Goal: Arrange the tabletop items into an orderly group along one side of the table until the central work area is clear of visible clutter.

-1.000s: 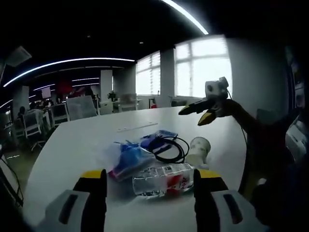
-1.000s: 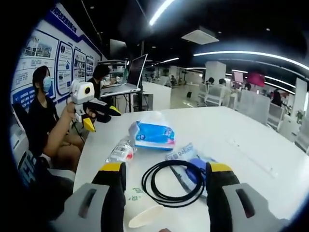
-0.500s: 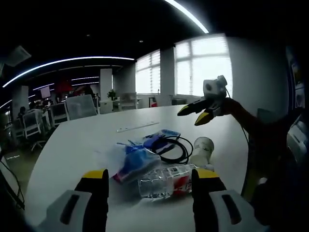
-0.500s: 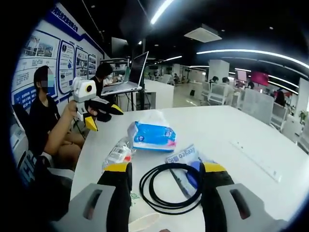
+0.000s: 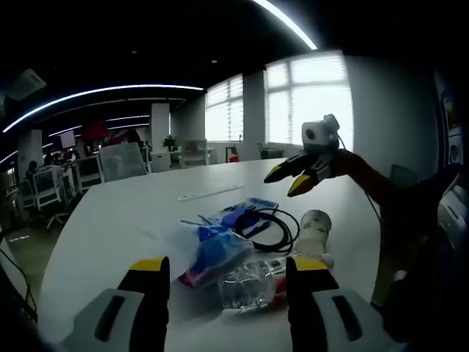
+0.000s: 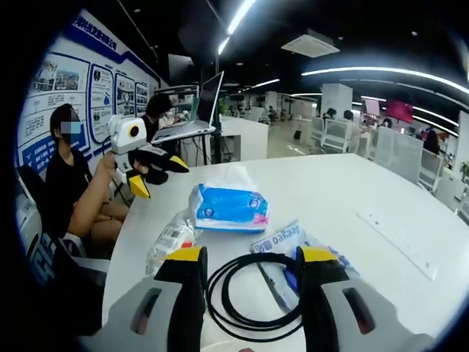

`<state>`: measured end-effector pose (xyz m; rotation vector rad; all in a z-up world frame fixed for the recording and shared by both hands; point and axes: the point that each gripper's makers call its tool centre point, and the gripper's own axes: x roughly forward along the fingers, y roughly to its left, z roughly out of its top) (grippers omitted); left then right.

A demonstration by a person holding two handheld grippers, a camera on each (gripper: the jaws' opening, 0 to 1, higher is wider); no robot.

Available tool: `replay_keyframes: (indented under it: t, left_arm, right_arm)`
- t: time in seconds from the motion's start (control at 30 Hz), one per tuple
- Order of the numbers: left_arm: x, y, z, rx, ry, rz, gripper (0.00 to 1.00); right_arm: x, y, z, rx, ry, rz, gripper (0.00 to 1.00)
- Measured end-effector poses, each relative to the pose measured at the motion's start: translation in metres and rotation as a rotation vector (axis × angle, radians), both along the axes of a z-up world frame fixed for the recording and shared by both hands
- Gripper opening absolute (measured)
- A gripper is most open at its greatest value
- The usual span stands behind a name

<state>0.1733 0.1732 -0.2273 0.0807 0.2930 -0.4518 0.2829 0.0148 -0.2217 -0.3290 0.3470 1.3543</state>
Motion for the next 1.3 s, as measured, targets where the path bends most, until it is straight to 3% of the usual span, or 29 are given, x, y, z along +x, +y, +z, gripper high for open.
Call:
replay_keyframes:
  t: [0.43,0.97,1.1,1.3]
  left_arm:
    - [0.011,0.001,0.002,-0.017,-0.012,0.003,0.57]
    - [0.015,0.008,-0.003,0.009,0.003,0.007,0.49]
    - [0.02,0.012,-0.001,0.008,-0.028,0.015,0.39]
    - [0.024,0.014,-0.007,-0.005,-0.006,0.013,0.39]
  right_arm:
    - [0.015,0.015,0.002,0.006,0.019,0.02,0.39]
    - [0.031,0.042,-0.017,-0.012,0.067,0.066,0.35]
    - [0.034,0.049,-0.025,-0.038,0.071,0.09,0.34]
    - [0.034,0.055,-0.035,-0.055,0.08,0.102,0.33]
